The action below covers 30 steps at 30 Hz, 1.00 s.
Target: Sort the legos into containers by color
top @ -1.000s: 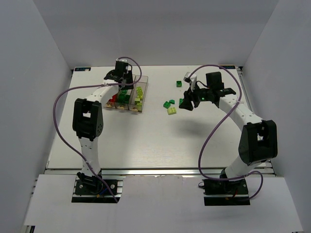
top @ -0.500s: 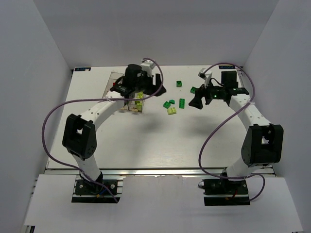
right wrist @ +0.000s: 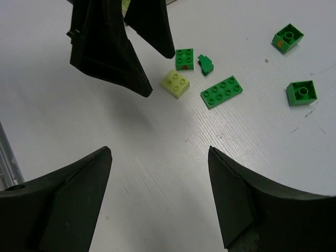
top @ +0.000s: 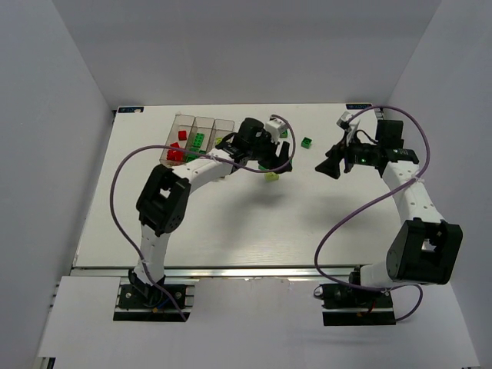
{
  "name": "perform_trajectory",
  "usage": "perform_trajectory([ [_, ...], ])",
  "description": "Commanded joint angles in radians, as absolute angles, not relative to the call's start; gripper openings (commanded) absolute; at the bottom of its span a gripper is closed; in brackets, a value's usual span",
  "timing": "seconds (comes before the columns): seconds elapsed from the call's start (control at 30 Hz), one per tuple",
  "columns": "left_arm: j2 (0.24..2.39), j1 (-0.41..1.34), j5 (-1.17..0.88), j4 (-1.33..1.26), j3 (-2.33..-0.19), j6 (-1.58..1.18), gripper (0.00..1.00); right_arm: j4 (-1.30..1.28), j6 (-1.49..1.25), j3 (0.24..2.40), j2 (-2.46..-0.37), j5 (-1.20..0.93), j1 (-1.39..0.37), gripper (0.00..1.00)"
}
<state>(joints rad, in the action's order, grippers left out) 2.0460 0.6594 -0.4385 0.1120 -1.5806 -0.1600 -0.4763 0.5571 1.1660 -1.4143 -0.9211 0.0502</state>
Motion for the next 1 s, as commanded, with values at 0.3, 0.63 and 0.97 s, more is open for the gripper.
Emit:
perform_trajectory([
  [0.3,2.207,0.695,-0.333,0.216,-1.778,-0.035,0.78,-0.486,0.560,1.158,-1.428,-0.982,0.092,0.78],
  [0.63,2.275,0.703,-0.267,0.305,-1.822,0.051,0.78,-0.494,0.563,1.172,-1.453,-0.991,0.100,0.78],
  [0.97,2.295,0.704,-0.198,0.313,-1.796,0.083,0.78,-0.502,0.560,1.186,-1.460,-0.997,0.101,0.78],
])
